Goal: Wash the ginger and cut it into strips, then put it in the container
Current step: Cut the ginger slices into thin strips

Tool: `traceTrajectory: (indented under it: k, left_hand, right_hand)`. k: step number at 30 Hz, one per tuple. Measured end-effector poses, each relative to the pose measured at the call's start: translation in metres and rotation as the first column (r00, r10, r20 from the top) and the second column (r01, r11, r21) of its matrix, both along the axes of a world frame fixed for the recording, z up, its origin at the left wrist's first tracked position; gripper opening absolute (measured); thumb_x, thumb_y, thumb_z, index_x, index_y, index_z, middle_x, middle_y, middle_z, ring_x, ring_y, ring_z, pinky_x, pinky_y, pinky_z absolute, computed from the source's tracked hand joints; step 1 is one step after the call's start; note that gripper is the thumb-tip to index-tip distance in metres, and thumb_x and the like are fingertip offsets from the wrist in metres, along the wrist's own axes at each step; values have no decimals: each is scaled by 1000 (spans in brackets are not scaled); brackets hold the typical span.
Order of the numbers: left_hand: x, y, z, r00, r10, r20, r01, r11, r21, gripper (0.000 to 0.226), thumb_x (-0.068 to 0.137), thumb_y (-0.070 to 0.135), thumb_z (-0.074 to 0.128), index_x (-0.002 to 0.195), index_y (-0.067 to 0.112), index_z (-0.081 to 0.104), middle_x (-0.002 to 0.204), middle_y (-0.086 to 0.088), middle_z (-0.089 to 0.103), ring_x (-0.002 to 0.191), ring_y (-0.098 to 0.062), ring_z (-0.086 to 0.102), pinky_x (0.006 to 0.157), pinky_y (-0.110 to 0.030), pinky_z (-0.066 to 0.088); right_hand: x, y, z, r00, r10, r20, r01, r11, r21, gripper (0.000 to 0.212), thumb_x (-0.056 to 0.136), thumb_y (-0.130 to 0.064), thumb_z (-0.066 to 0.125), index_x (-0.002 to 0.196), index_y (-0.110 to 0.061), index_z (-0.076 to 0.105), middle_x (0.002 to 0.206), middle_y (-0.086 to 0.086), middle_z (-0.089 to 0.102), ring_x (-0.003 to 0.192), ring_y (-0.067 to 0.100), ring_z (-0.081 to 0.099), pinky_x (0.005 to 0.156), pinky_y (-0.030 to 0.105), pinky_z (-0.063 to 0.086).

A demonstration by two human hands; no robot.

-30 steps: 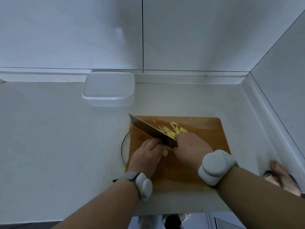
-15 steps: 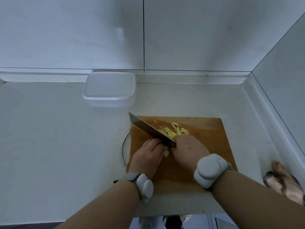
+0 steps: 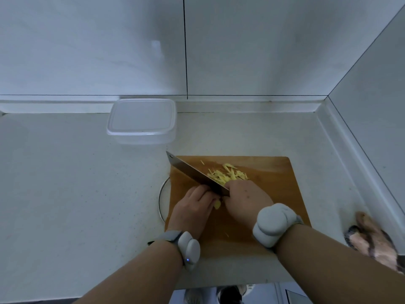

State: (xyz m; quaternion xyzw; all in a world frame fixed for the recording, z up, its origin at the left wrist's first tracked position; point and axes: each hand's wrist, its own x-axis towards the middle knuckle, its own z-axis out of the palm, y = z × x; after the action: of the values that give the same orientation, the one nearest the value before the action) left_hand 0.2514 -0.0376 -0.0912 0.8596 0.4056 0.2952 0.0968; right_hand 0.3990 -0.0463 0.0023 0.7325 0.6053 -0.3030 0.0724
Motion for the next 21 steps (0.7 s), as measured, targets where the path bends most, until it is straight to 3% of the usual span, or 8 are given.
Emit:
traceTrajectory:
  k: [5,10,15,21]
  left_hand:
    - [-1,1,0,1000,-2,-17,2,1000,-2,25,92,25,48,98,15,70,101,-4,64,89,-22,61,64,-29,55]
    - [0,1,3,1000,6,3,-6,1000,-6,26,91,27,48,97,15,71,101,-5,66,89,-22,61,64,-28,55]
    - [0,0,2,1000,12,-20,-12,1000,2,27,92,28,47,97,16,71,102,-4,65,89,-22,61,63,-29,55]
    - [1,0,1,1000,17,-11,-17,1000,24,26,91,26,49,94,15,71,99,-5,65,87,-21,60,63,-28,54]
  right_hand:
    - [12,1,8,1000,9,21,-8,999,-46,19,97,-13,49,98,-11,68,88,9,68,62,21,53,54,26,42]
    - [2,-4,-6,999,-31,-10,31,1000,-1,18,97,-12,49,103,-14,65,90,7,66,75,23,64,67,34,54]
    - [10,-1,9,1000,5,-9,-6,999,-43,20,97,-13,48,101,-9,67,89,11,68,64,21,54,55,26,43]
    - [3,-9,-2,999,-39,19,39,999,-15,19,97,-12,48,104,-12,66,91,9,67,73,21,62,67,31,53]
